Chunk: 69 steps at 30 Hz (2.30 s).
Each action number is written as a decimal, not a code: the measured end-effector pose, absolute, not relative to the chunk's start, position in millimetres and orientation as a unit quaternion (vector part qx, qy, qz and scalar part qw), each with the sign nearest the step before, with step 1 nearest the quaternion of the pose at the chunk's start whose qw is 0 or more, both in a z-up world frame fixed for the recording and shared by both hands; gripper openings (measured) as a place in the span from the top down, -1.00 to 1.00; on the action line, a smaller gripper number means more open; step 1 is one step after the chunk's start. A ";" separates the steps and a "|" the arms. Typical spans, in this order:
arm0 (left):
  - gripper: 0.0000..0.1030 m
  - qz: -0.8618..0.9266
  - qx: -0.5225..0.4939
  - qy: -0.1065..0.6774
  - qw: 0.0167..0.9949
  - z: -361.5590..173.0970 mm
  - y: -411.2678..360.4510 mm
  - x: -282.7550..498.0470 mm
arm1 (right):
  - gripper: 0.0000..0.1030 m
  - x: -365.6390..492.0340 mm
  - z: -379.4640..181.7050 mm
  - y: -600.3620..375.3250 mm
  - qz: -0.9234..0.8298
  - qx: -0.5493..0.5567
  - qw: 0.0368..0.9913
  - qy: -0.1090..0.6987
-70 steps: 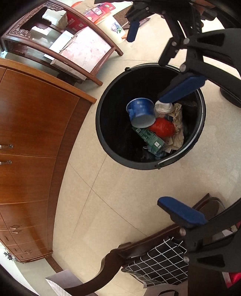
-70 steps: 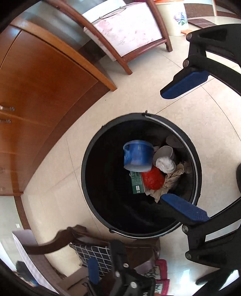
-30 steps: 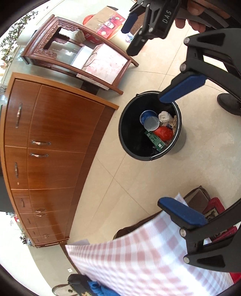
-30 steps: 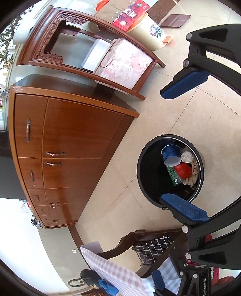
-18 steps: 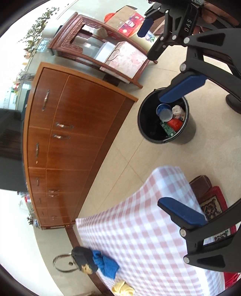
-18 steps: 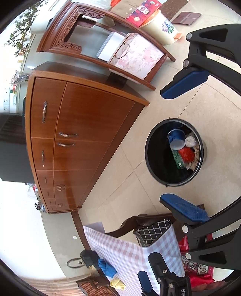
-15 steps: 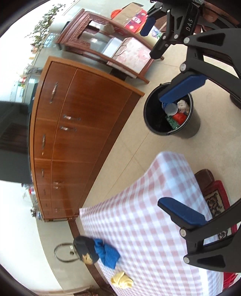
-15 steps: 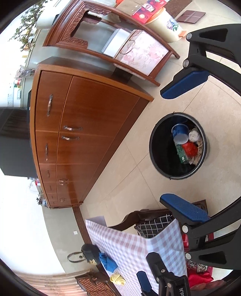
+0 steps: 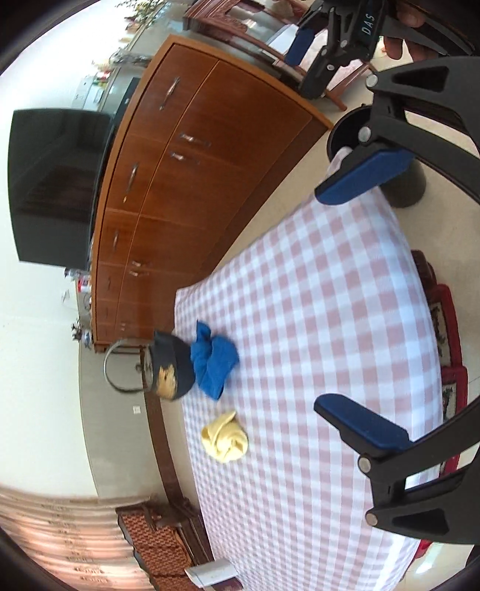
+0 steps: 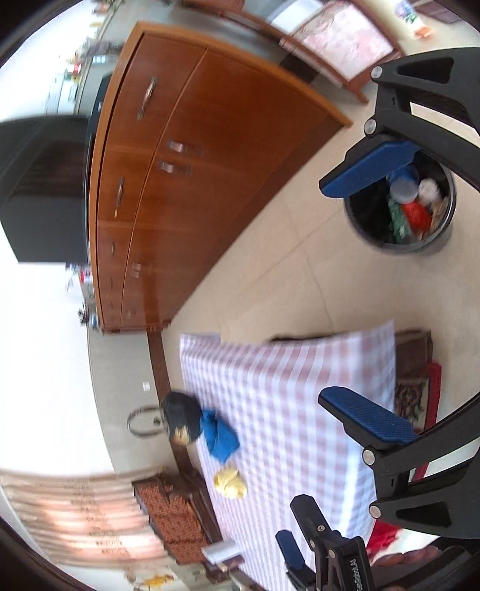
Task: Collect trash
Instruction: 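Move both tools back toward the table, then grasp blue towel with right gripper while left gripper grasps yellow cloth, then carry blue towel and yellow cloth over the black bin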
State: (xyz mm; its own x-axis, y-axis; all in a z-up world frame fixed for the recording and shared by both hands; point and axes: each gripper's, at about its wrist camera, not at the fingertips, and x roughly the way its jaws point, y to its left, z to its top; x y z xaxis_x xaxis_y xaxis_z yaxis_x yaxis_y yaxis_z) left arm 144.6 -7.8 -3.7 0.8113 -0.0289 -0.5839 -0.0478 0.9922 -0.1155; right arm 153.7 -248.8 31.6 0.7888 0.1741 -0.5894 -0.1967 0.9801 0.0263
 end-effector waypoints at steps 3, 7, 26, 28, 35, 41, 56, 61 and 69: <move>-0.99 0.041 -0.067 0.314 0.946 -6.9 26.5 146.7 | -1.00 173.2 31.5 -218.7 0.139 -0.004 0.938 0.317; -0.99 0.080 -0.076 0.318 0.942 -9.7 70.2 152.9 | -1.00 199.0 30.1 -166.0 0.173 -0.046 0.924 0.338; -0.74 0.109 -0.096 0.367 0.919 -41.1 170.7 283.5 | -0.89 345.0 3.9 3.5 0.268 -0.137 0.885 0.356; -0.69 0.102 -0.105 0.371 0.917 -44.4 176.2 299.2 | -0.88 361.1 -2.1 10.9 0.273 -0.134 0.882 0.361; -0.65 0.103 -0.117 0.403 0.902 -58.9 189.6 336.8 | -0.81 412.1 -16.8 38.8 0.291 -0.124 0.868 0.382; -0.44 0.091 -0.132 0.414 0.896 -67.5 186.7 343.4 | -0.49 436.8 -34.2 56.8 0.305 -0.124 0.850 0.412; 0.23 0.061 -0.144 0.386 0.909 -45.3 177.7 297.5 | 0.62 407.0 -24.1 16.1 0.298 -0.094 0.863 0.397; 0.23 0.052 -0.130 0.373 0.917 -32.4 164.6 261.0 | 0.67 382.5 -9.7 -8.9 0.292 -0.079 0.874 0.380; 0.23 0.033 -0.120 0.358 0.925 -18.7 137.4 208.3 | 0.78 333.4 9.6 -39.3 0.293 -0.074 0.884 0.357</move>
